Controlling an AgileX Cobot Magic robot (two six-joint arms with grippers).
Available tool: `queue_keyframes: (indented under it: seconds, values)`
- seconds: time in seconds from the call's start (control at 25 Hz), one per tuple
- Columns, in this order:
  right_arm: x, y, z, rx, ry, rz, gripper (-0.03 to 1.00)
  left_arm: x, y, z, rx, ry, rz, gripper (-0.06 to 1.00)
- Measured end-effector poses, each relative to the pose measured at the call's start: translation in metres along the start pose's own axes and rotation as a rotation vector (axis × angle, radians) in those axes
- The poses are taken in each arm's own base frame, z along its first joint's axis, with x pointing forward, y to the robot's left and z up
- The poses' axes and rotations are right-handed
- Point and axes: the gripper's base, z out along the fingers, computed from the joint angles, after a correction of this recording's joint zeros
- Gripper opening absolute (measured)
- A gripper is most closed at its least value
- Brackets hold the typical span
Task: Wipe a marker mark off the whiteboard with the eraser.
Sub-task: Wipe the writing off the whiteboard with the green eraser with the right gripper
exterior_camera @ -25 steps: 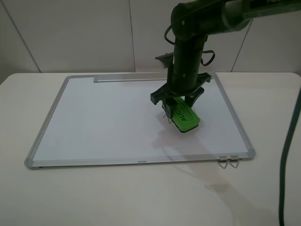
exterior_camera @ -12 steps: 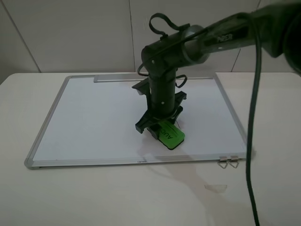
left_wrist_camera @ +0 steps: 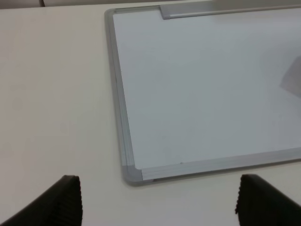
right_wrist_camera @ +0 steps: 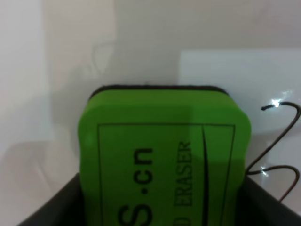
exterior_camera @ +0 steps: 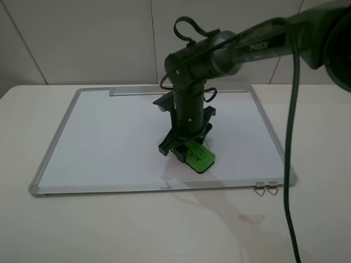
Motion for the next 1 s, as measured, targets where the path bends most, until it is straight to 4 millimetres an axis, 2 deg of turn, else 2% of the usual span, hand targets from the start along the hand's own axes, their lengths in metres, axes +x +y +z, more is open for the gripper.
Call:
queue_keyframes:
  seconds: [0.16,0.36,0.44,0.56,0.8,0.92,1.0]
  values:
    - [0.000,-0.001,0.003,-0.003,0.009,-0.003,0.59,0.000,0.000,0.000,0.000,0.000,0.000,0.69]
    - [0.000,-0.016,0.007,-0.053,0.002,0.058,0.59,0.000,0.000,0.000,0.000,0.000,0.000,0.69]
    - [0.000,-0.031,0.010,-0.057,-0.026,0.097,0.59,0.000,0.000,0.000,0.000,0.000,0.000,0.69]
    - [0.003,-0.065,0.012,-0.050,-0.058,0.172,0.59,0.000,0.000,0.000,0.000,0.000,0.000,0.69]
    - [0.023,-0.129,0.019,-0.044,-0.073,0.321,0.59,0.000,0.000,0.000,0.000,0.000,0.000,0.69]
    - [0.030,-0.145,0.021,-0.044,-0.070,0.363,0.59,0.000,0.000,0.000,0.000,0.000,0.000,0.69]
    - [0.031,-0.147,0.021,-0.044,-0.070,0.369,0.59,0.000,0.000,0.000,0.000,0.000,0.000,0.69]
